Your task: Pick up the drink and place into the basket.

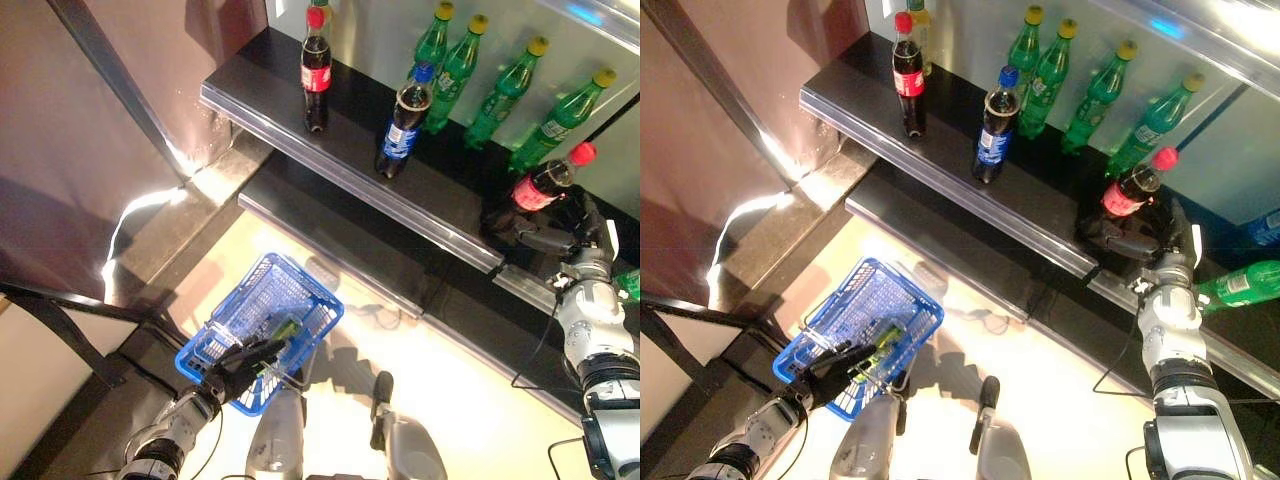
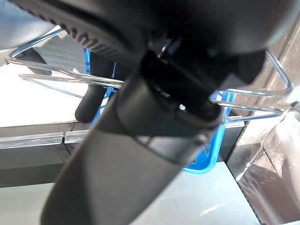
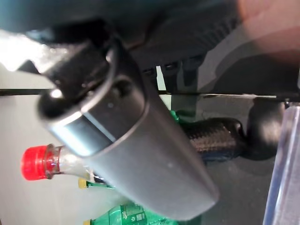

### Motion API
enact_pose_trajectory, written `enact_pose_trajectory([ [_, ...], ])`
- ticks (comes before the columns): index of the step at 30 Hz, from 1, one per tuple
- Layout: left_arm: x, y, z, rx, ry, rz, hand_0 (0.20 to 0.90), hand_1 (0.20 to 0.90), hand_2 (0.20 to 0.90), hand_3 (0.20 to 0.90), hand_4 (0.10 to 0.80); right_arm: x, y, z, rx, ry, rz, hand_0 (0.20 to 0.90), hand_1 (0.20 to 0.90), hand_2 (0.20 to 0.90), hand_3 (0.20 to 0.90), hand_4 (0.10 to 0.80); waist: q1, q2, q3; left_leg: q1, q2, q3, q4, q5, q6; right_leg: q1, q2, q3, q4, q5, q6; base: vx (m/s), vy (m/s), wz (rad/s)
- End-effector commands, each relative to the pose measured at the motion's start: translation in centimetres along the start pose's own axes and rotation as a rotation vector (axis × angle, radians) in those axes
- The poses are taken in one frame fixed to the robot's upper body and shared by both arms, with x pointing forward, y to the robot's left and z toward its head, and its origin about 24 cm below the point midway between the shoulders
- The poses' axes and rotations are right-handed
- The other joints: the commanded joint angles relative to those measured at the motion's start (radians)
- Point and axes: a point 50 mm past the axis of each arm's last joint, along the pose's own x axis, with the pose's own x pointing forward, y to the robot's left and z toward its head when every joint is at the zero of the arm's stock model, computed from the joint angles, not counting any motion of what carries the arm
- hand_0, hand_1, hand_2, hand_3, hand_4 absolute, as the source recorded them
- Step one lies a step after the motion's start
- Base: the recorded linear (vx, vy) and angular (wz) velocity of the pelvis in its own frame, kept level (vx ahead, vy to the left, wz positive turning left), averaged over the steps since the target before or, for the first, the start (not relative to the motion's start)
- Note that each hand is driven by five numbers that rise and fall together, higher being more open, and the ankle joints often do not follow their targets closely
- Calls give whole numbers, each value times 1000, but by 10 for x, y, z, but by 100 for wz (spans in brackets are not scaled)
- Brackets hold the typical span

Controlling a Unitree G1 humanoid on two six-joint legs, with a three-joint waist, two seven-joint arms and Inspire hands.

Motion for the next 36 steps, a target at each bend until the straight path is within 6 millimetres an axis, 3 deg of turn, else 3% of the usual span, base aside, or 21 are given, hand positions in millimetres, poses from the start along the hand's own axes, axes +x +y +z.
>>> enact_pose_trajectory([
  [1,-42,37,-28,134,205,35,300,300,300,200,100,17,-11,63,25,-218,-53,900,900,900,900,800,36,-24,-94,-55,-7,0,5,47,-29,-1,9,9,80,-80,49,-54,-2,2],
  [11,-26,23,-7,146,136,-6,300,300,300,200,100,27,12,96,52,-308,2,900,900,900,900,800,27,-22,-61,-101,-5,-2,7,40,-31,-62,14,19,88,-83,39,-87,9,1],
  [21,-8,5,19,156,47,-54,300,300,300,200,100,35,33,141,56,-408,49,900,900,900,900,800,10,-25,1,-149,-4,6,18,26,-24,-139,2,23,113,-82,34,-99,18,0],
  [22,-7,4,21,157,41,-57,300,300,300,200,100,35,34,144,49,-409,44,749,749,749,724,624,9,-25,6,-151,-5,7,19,25,-23,-146,1,24,117,-82,34,-72,29,1],
  [23,-6,2,24,156,35,-61,300,300,300,200,100,37,34,146,47,-400,37,502,502,502,436,336,8,-23,10,-154,-6,8,20,23,-22,-154,-1,25,123,-83,35,-70,32,2],
  [24,-5,1,26,157,28,-66,300,300,300,200,100,37,34,148,45,-398,39,300,300,300,200,100,7,-22,16,-158,-6,9,23,21,-20,-164,-3,25,131,-84,35,-70,31,3],
  [36,5,-12,38,152,-7,-107,300,300,300,200,100,40,44,169,34,-422,20,300,300,300,200,100,-4,-7,54,-167,-19,26,16,7,0,-243,-16,33,194,-97,34,-39,35,1],
])
